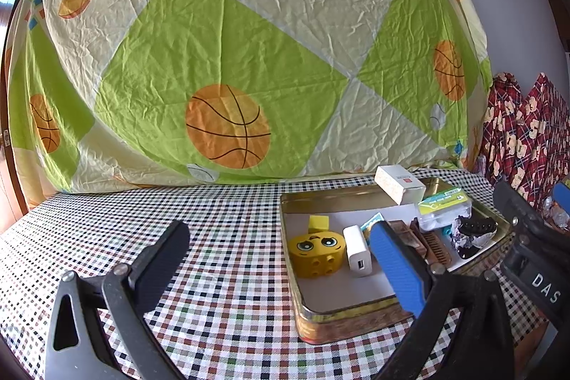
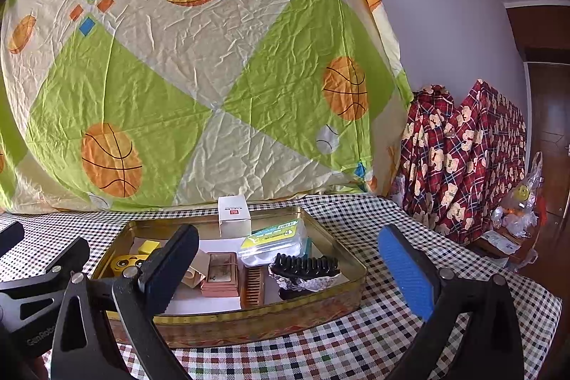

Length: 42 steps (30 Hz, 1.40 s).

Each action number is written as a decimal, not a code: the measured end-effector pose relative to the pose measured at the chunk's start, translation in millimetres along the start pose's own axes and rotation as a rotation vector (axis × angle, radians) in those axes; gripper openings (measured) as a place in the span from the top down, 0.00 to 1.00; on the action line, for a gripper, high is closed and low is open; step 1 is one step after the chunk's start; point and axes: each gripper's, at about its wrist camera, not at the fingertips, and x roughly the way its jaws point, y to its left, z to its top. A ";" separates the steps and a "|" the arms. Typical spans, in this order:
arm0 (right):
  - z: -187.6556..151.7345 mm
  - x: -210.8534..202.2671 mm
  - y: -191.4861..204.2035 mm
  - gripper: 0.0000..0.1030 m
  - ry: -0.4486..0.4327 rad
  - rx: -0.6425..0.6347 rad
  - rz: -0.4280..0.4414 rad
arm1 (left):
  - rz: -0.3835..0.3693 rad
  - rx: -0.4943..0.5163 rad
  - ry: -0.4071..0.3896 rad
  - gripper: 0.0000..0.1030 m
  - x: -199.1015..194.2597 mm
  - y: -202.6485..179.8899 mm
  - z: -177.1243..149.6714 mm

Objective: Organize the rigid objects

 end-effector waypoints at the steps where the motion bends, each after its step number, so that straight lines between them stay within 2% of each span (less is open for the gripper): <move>1: -0.1 0.0 -0.2 0.01 0.000 0.001 0.001 | 0.002 0.000 0.001 0.01 0.3 -0.3 0.0; 42: -0.3 -0.6 -0.8 0.01 -0.001 0.004 0.004 | 0.010 0.005 0.003 0.00 0.6 -0.3 -0.3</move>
